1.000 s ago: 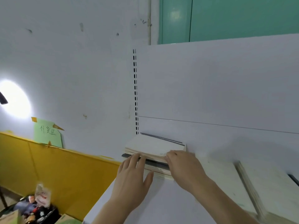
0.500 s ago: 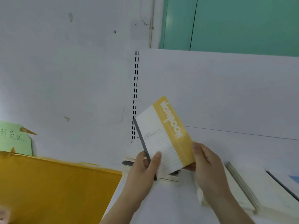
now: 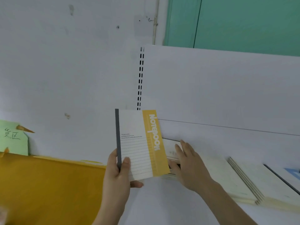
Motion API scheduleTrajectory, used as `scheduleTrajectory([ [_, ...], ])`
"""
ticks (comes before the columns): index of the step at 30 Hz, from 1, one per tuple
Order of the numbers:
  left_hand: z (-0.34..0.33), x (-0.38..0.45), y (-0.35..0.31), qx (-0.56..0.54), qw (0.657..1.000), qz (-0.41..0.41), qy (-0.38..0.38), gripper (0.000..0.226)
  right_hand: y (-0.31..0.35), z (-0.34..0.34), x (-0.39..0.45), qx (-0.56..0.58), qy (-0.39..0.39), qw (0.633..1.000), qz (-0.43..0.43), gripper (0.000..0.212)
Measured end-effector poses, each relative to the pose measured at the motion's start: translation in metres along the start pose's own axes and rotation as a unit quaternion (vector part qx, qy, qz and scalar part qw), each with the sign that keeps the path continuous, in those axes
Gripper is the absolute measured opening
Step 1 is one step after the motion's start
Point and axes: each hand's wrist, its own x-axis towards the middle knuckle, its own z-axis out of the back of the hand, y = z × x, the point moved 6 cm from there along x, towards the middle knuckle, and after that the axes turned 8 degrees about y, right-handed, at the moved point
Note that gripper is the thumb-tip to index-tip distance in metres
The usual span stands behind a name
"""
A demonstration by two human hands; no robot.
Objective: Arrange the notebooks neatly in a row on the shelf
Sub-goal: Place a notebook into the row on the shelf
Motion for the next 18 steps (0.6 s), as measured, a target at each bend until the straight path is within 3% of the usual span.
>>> scheduleTrajectory([
  [5,0.011,-0.001,-0.003,0.041,0.999,-0.01,-0.011,0.032,0.0,0.011,0.003,-0.034,-0.031,0.998,0.044,0.025],
  [8,0.01,-0.002,-0.003,0.061,0.998,-0.012,-0.008,0.032,-0.008,0.023,-0.001,0.051,-0.001,0.998,0.034,0.036],
  [12,0.004,-0.006,0.001,0.058,0.998,-0.007,-0.01,0.032,-0.009,0.041,-0.008,-0.036,-0.031,0.998,0.037,0.029],
  [15,0.003,-0.009,0.002,0.049,0.999,-0.007,-0.016,0.032,-0.026,0.059,-0.015,0.019,-0.113,0.993,0.003,0.026],
  [18,0.002,-0.01,0.002,0.049,0.998,-0.013,-0.023,0.033,-0.041,0.086,-0.037,0.114,-0.261,0.958,-0.017,0.019],
])
